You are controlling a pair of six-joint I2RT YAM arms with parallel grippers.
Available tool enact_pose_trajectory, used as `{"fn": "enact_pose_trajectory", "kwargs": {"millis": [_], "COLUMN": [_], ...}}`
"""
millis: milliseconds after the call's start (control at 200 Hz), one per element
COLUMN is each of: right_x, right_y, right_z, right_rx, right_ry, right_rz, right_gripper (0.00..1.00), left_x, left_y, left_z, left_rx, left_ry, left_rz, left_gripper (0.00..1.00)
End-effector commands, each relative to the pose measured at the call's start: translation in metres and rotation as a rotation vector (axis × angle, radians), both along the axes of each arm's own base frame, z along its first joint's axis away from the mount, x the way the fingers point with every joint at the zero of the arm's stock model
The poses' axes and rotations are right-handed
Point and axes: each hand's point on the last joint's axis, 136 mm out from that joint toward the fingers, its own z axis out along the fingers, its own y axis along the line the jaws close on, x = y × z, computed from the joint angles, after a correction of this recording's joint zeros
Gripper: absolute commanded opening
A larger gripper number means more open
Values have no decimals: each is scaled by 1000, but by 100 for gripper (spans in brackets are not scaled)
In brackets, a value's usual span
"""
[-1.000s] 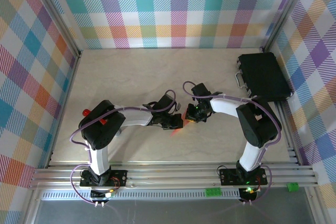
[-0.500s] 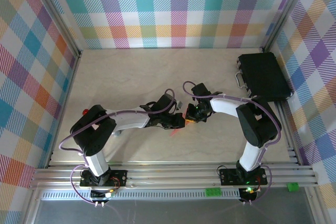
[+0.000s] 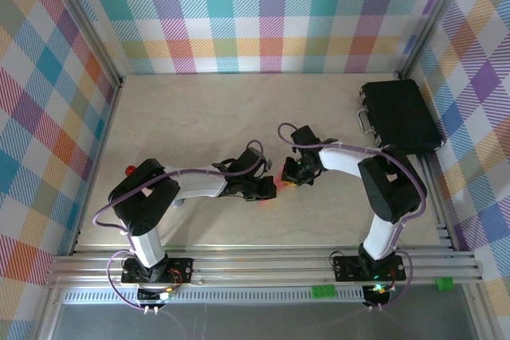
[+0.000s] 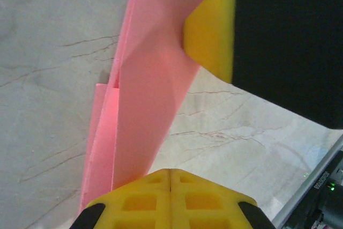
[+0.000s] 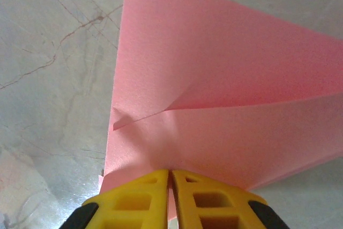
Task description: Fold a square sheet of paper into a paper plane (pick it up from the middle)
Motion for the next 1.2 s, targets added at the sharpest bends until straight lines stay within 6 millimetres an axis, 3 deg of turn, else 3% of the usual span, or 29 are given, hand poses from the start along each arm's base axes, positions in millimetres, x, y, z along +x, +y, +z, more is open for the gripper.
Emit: {"fn": "enact_pose_trajectory", "kwargs": {"millis": [0, 820, 1195], "right_x": [-24, -30, -40], "right_y": [-23, -32, -44], "right_z": [-40, -51, -63], "right_rx": [-129, -177, -241], "right_ry": [107, 133, 169], "right_rz": [-5, 10, 49], "right_gripper": [14, 14, 14], "left_x": [4, -2, -35], "left_y": [5, 27, 55], "left_z": [-11, -40, -49], "left_rx": [29, 21, 109], "left_ry": [20, 128, 195], "left_rz": [26, 69, -89], "left_gripper": [6, 6, 0]}}
